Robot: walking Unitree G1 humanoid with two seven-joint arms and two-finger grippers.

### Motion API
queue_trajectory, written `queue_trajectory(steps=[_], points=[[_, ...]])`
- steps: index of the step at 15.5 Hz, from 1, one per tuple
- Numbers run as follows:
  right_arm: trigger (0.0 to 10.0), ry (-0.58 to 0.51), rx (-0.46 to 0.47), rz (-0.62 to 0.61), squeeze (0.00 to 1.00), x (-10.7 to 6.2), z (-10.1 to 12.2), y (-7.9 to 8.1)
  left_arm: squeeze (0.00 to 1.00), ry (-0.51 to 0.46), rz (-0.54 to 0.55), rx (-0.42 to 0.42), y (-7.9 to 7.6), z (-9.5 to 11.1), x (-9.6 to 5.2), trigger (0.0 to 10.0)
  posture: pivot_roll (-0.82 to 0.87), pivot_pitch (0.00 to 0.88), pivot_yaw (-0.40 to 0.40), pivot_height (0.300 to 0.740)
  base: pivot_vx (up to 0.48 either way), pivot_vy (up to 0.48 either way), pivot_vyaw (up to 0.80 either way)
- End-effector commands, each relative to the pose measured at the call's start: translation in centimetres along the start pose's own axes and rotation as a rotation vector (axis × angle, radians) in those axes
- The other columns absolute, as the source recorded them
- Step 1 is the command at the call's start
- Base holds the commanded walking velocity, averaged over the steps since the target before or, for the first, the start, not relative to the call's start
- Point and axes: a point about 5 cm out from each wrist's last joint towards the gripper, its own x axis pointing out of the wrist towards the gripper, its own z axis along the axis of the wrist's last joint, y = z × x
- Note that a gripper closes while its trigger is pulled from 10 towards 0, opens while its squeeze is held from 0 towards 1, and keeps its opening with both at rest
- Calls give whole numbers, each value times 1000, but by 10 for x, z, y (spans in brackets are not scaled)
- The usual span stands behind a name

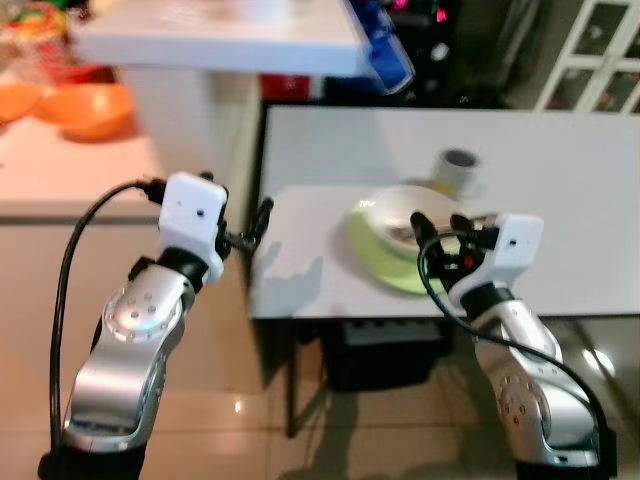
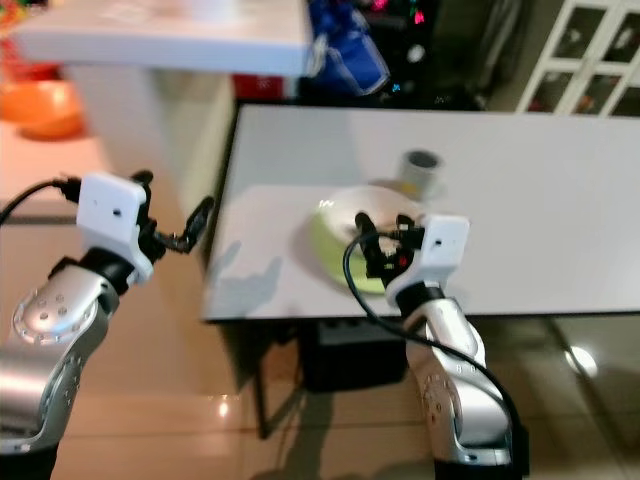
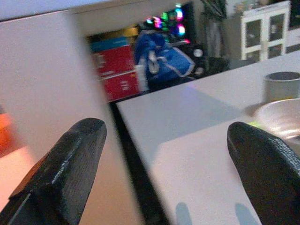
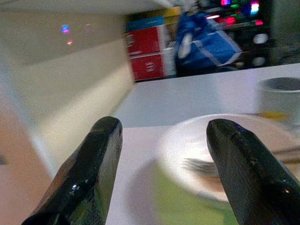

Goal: Setting the table

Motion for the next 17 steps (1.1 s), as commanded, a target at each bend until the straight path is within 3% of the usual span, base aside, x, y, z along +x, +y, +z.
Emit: queue_trajectory(steps=[1, 17], points=[[10000, 20, -3, 30, 0, 2, -2, 8, 0, 30, 33, 5, 6, -6, -1, 10000, 40, 0, -49, 740, 0, 480, 0], [10000, 32, -62, 79, 0, 10, 2, 13, 0, 35, 92, 9, 8, -10, 1, 10000, 39, 0, -63, 740, 0, 479, 0]])
